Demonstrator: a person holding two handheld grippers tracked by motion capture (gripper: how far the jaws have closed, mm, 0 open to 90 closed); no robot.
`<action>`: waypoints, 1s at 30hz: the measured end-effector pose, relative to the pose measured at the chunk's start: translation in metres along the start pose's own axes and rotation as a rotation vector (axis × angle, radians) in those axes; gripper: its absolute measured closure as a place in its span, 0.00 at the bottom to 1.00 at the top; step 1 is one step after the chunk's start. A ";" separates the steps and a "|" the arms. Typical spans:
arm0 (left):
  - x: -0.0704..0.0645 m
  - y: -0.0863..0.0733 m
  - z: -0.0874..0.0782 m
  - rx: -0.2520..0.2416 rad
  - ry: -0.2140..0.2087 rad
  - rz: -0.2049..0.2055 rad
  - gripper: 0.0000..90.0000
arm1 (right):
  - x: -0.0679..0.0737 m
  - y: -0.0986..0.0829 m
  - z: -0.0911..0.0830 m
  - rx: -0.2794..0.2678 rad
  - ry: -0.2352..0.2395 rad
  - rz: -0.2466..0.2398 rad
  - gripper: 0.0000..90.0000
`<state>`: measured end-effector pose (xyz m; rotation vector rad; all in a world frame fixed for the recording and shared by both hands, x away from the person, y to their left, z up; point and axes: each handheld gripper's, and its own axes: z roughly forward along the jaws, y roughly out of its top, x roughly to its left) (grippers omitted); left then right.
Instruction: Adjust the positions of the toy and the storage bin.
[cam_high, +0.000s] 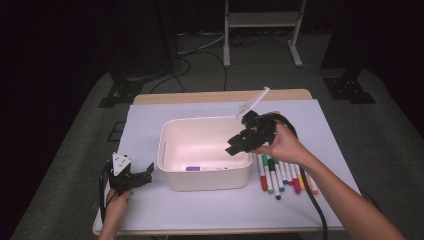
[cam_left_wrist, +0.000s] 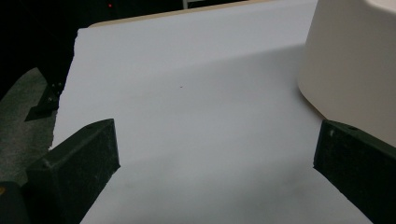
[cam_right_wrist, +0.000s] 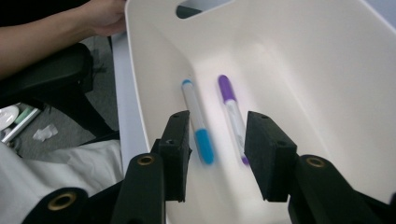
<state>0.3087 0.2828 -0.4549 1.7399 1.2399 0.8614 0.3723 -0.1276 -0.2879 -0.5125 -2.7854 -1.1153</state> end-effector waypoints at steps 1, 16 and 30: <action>0.000 0.000 0.000 0.000 0.000 0.000 0.00 | 0.000 0.000 0.000 0.000 0.000 0.000 0.66; -0.001 0.000 0.000 -0.001 0.007 0.010 0.00 | -0.038 -0.161 -0.073 -0.184 -0.239 0.317 0.51; -0.001 0.000 0.000 0.005 0.011 0.006 0.00 | -0.058 -0.257 -0.050 -0.100 -0.431 0.584 0.67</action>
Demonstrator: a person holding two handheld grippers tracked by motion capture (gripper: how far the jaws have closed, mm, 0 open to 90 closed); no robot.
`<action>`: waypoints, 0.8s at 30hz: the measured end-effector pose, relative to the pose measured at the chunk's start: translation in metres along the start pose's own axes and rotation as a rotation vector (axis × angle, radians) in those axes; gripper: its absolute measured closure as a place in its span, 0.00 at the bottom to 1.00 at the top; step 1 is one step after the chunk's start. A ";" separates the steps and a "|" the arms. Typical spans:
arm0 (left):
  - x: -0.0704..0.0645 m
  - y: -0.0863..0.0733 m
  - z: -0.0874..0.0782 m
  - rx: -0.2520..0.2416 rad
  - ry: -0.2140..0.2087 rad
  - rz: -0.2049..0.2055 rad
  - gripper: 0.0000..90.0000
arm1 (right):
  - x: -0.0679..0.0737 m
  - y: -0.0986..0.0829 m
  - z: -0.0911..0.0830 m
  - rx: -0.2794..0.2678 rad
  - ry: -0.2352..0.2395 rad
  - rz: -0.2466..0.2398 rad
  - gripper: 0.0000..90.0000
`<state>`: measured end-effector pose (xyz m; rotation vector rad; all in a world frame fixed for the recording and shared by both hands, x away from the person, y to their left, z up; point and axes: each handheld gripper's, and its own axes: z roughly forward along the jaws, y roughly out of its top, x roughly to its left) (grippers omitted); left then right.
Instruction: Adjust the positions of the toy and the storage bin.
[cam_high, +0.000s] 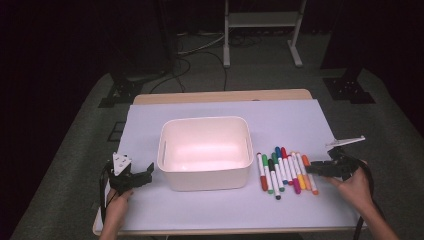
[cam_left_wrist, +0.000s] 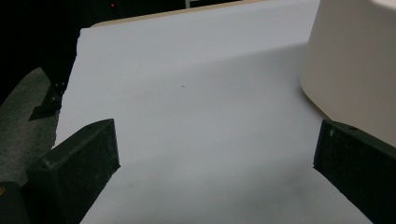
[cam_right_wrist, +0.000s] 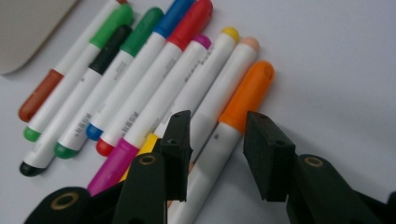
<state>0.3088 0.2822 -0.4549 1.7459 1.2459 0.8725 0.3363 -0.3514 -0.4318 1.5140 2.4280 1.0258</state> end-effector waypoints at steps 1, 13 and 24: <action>0.000 0.000 0.000 0.000 0.000 0.001 0.00 | 0.000 -0.001 0.002 0.011 -0.012 0.006 0.68; 0.000 0.000 0.000 -0.002 -0.001 0.000 0.00 | -0.007 -0.024 -0.008 0.003 -0.138 0.030 0.84; 0.000 0.000 0.000 0.000 0.001 -0.001 0.00 | -0.010 -0.024 -0.027 -0.041 -0.085 0.076 0.84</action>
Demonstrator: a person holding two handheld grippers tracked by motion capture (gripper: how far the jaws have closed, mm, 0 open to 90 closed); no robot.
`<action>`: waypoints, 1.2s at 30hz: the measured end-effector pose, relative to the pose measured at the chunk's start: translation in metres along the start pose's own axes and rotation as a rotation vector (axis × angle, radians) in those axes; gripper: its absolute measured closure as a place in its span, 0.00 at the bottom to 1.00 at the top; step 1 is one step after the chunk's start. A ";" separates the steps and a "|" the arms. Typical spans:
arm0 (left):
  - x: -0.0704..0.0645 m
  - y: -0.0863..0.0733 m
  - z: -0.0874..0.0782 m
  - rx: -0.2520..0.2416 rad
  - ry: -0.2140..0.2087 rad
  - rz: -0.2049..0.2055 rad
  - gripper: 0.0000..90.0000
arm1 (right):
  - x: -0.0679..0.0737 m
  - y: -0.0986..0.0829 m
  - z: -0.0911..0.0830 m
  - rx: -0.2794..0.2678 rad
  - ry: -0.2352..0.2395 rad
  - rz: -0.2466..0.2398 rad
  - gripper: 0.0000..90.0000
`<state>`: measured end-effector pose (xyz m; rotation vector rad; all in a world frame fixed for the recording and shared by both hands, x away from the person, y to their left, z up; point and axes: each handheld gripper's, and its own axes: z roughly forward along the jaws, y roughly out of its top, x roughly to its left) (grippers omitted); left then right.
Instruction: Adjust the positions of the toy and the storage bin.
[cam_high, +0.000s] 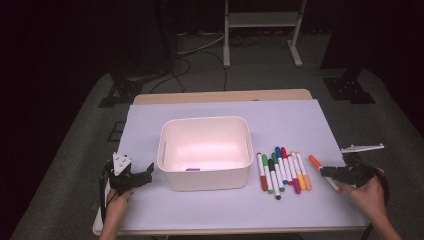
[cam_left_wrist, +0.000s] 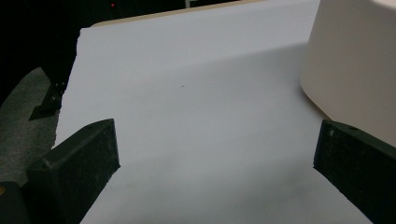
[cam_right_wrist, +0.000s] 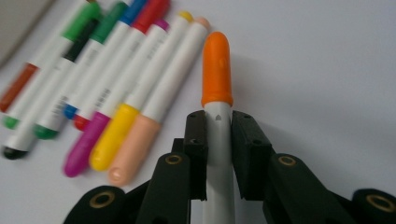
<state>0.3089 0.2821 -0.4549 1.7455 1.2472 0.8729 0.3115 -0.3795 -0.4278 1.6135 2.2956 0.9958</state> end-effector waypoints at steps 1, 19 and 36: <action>0.000 0.000 0.000 0.001 0.000 0.001 0.00 | 0.002 0.002 -0.004 -0.012 0.012 -0.002 0.84; 0.000 0.000 0.000 -0.003 -0.004 -0.004 0.00 | 0.106 0.090 -0.059 -0.171 0.313 -0.254 0.84; 0.001 0.000 -0.001 -0.005 -0.011 -0.009 0.00 | 0.253 0.164 0.009 -0.040 0.592 -0.617 0.84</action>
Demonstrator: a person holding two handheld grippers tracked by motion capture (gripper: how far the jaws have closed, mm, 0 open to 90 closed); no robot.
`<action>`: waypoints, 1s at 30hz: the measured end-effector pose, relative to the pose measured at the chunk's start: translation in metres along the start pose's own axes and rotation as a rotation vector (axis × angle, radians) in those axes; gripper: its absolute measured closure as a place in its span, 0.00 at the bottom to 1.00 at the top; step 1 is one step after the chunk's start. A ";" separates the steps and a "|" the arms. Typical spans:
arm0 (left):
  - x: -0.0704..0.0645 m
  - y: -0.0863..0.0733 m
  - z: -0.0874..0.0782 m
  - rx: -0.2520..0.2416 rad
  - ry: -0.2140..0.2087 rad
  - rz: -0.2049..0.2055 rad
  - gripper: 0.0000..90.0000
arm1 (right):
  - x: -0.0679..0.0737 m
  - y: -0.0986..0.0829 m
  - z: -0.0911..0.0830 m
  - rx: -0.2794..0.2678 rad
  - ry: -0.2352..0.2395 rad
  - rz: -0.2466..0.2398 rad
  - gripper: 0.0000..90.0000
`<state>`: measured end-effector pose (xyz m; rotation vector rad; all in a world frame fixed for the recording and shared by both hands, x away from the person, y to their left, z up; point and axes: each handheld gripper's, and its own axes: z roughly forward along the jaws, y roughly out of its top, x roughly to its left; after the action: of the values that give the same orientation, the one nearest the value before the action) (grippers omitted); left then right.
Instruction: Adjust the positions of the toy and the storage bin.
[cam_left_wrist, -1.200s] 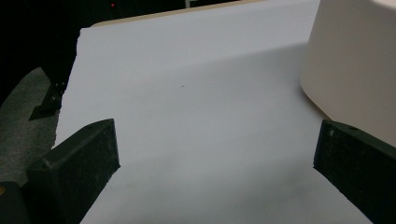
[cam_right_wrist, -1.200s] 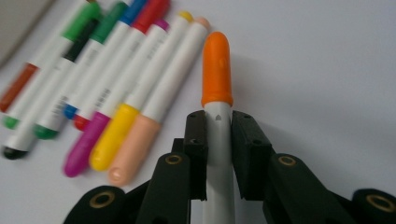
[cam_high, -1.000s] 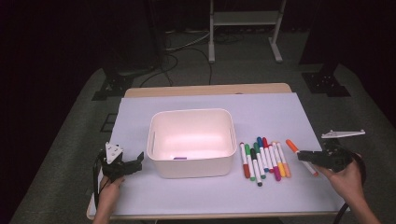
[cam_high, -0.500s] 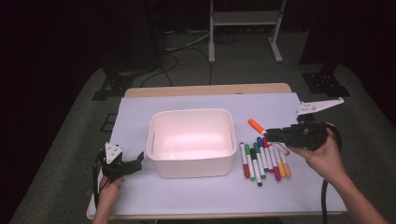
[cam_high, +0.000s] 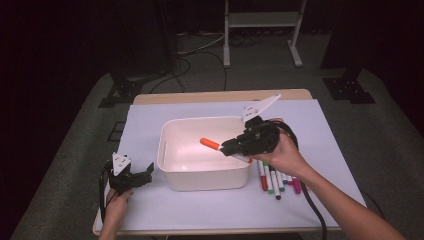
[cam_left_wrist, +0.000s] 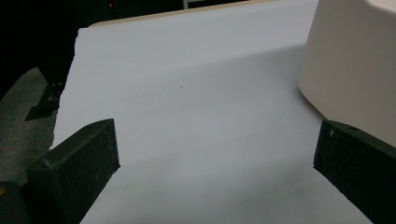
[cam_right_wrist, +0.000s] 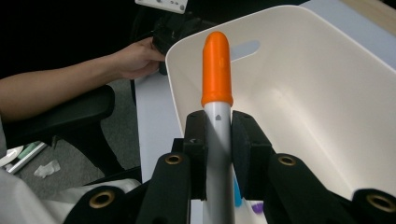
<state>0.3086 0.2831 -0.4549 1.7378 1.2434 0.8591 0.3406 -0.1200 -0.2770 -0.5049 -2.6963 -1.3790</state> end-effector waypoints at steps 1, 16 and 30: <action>0.000 0.000 0.000 0.000 0.000 0.000 0.00 | 0.000 0.000 0.000 0.000 0.000 0.000 0.84; 0.000 0.000 0.000 0.000 -0.002 -0.004 0.00 | -0.020 0.020 0.078 0.119 0.107 -0.068 0.84; 0.001 0.000 0.001 0.000 -0.004 -0.008 0.00 | -0.027 0.022 0.122 0.264 0.138 -0.104 0.84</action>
<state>0.3093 0.2835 -0.4550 1.7320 1.2474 0.8508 0.3833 -0.0177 -0.3377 -0.2409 -2.7646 -1.0122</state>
